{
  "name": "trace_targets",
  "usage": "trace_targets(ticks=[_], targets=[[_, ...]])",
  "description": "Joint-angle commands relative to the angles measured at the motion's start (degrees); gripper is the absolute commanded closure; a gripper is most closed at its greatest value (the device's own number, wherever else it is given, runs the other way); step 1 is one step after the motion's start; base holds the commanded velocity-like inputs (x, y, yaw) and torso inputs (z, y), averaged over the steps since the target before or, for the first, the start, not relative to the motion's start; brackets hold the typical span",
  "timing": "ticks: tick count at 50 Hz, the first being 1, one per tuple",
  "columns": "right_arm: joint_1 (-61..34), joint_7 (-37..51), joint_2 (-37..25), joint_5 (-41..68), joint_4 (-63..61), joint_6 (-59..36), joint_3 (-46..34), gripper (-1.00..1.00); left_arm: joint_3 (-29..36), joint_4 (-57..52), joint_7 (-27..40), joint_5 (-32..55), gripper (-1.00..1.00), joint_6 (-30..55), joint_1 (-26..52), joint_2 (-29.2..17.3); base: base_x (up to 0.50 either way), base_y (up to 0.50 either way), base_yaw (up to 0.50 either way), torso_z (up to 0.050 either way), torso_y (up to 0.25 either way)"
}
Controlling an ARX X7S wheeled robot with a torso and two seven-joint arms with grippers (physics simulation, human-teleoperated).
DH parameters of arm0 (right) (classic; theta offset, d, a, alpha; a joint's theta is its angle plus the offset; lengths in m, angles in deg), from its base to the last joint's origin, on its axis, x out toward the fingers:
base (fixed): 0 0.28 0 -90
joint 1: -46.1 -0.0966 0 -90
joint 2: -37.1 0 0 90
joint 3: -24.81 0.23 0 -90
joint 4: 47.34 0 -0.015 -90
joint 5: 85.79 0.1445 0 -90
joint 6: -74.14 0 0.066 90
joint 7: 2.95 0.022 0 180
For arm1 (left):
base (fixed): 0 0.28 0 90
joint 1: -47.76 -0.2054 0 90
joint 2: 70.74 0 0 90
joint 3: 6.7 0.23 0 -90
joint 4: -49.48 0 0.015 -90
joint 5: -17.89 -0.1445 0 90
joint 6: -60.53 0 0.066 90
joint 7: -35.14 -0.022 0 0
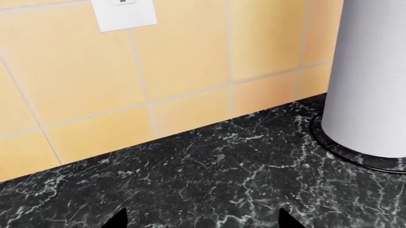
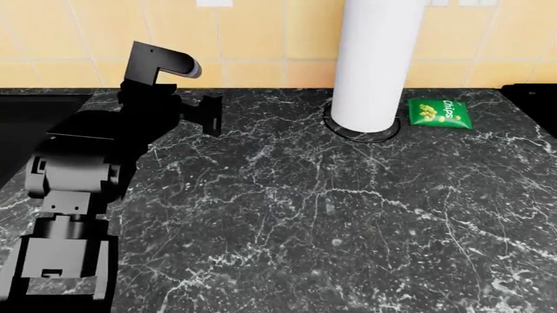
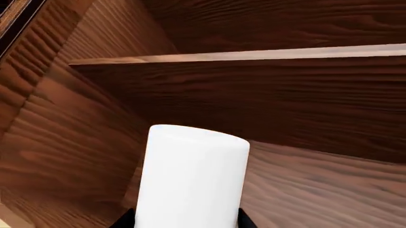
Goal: A wet mug is on the counter and needs to be dried. Pick it up and place it upside down in the open cabinet.
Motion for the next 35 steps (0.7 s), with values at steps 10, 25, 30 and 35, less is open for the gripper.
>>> trace_targets(ticks=[10,25,30,35], targets=[[-1.6,-1.7,1.4,-7.7,14.7,6.2,-2.4,1.00,0.1,0.9,0.3,0.4,-1.00,-0.6,0.2,-0.2,0.00,0.00,0.00,0.000,0.000],[-0.4,1.9,1.1,-8.3,18.9,5.8,-1.3,1.00,0.1,1.1,0.5,0.8,-1.00,-0.5,0.3,-0.2,0.00,0.00,0.00,0.000,0.001],[0.3,1.9,1.0,-8.3,19.2,5.7,-1.4,1.00,0.1,0.7,0.6,1.0,-1.00,-0.2,0.3,-0.3,0.00,0.00,0.00,0.000,0.000],[0.6,2.2,0.8,-8.3,19.5,5.3,-1.5,1.00,0.1,0.6,0.7,1.2,-1.00,-0.1,0.2,-0.2,0.00,0.00,0.00,0.000,0.000]])
